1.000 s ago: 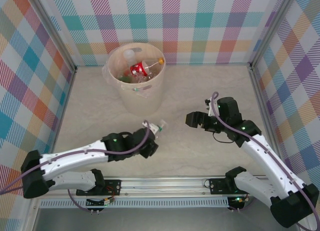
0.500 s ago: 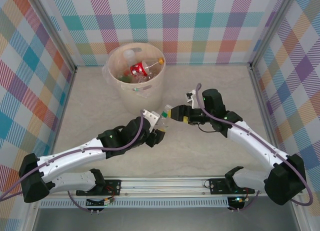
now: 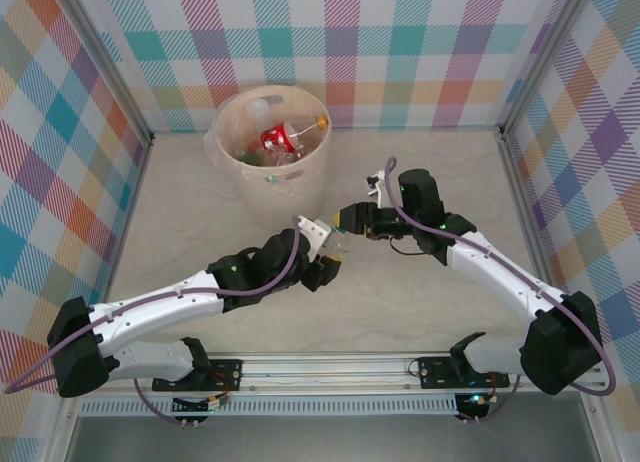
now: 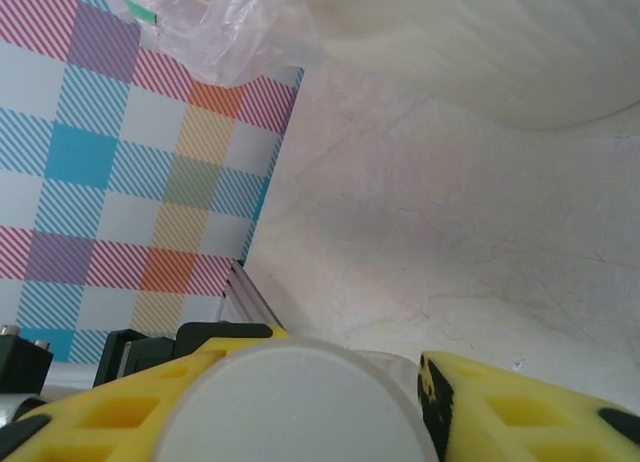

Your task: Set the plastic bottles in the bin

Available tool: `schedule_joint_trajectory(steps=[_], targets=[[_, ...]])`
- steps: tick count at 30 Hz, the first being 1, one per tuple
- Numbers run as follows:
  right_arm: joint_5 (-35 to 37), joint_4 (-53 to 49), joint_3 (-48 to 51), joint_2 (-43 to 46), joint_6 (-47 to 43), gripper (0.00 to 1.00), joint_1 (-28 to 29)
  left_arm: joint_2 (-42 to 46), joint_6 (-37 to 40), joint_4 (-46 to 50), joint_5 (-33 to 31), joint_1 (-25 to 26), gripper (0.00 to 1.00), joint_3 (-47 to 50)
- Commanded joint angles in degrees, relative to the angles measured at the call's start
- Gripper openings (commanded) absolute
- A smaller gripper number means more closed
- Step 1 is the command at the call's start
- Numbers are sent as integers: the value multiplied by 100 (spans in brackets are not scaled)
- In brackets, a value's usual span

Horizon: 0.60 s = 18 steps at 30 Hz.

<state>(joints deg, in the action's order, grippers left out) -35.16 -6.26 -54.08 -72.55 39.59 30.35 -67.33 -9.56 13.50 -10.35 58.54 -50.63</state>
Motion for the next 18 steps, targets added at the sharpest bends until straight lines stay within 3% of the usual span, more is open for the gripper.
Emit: schedule_joint_trajectory(steps=[1,3,5,8,13,18], targets=[[111,-118,-185,77,-131,49,24,14,27,-250,-116,-80,51,-215],[180,-275,-291,90,-223,47,24,57,-20,-242,-191,-82,59,-213],[263,-469,-456,100,-337,45,27,138,-29,-202,-259,-89,79,-249],[471,-811,-797,92,-586,42,20,415,-42,-68,-377,-96,99,-326],[884,-1377,-1833,-43,-1181,40,-38,1137,-194,1116,-1036,-459,100,-878],[1390,-1115,-2707,-203,-1498,40,-29,1721,-879,1892,-754,-1963,100,-1732]])
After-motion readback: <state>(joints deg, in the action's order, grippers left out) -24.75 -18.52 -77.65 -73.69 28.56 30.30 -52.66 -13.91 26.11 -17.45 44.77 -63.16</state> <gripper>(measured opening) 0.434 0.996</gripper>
